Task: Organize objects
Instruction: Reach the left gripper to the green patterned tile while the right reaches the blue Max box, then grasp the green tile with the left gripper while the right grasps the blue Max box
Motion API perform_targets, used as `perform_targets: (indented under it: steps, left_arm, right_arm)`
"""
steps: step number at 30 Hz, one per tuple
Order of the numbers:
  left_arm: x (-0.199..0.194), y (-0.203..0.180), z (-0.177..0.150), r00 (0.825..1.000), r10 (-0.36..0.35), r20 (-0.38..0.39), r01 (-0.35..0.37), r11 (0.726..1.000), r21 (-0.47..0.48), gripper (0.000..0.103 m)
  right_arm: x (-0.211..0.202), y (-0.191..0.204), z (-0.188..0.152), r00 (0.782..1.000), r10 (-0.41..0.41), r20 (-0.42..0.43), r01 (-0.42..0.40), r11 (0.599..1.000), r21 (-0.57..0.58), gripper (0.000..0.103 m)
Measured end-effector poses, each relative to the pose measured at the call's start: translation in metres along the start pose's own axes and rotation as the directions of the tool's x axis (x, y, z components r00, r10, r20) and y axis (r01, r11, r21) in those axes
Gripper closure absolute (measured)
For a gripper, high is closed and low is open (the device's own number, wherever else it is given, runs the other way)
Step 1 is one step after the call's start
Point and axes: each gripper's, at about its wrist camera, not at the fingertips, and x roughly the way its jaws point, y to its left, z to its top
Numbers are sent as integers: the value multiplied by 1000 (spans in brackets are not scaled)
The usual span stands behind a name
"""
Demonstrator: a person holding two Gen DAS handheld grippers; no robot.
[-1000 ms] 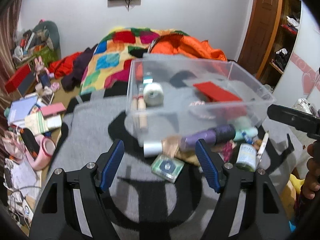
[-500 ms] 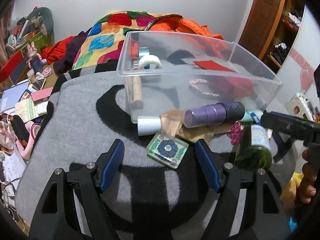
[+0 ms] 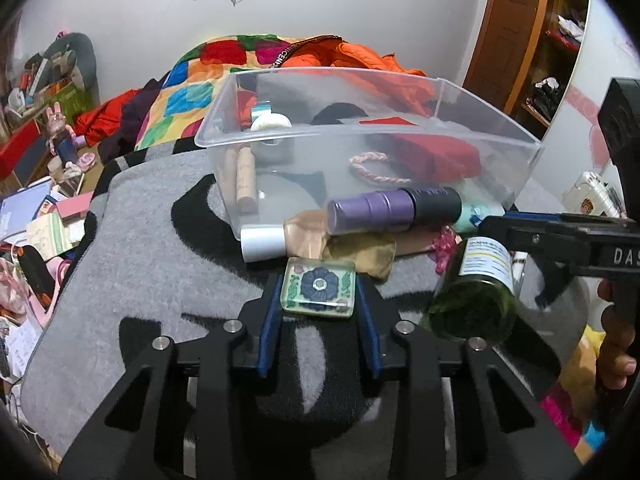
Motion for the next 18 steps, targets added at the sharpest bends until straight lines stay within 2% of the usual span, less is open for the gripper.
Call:
perform_targets:
  steps: [4, 6, 12, 18]
  left_arm:
    - [-6, -3, -6, 1000, 3, 5, -3, 1000, 14, 70]
    - [-8, -3, -7, 1000, 5, 5, -5, 1000, 22, 70]
    - [-16, -2, -15, 1000, -19, 10, 19, 1000, 16, 70]
    - [-25, -6, -20, 999, -36, 11, 36, 998, 46, 70]
  right_arm:
    - [-1, 0, -1, 1000, 4, 3, -4, 1000, -6, 50]
    - [-2, 1, -1, 1000, 16, 2, -16, 1000, -15, 61]
    - [-6, 7, -1, 1000, 23, 7, -22, 999, -47, 74]
    - [-10, 17, -5, 1000, 14, 4, -13, 995, -100, 76]
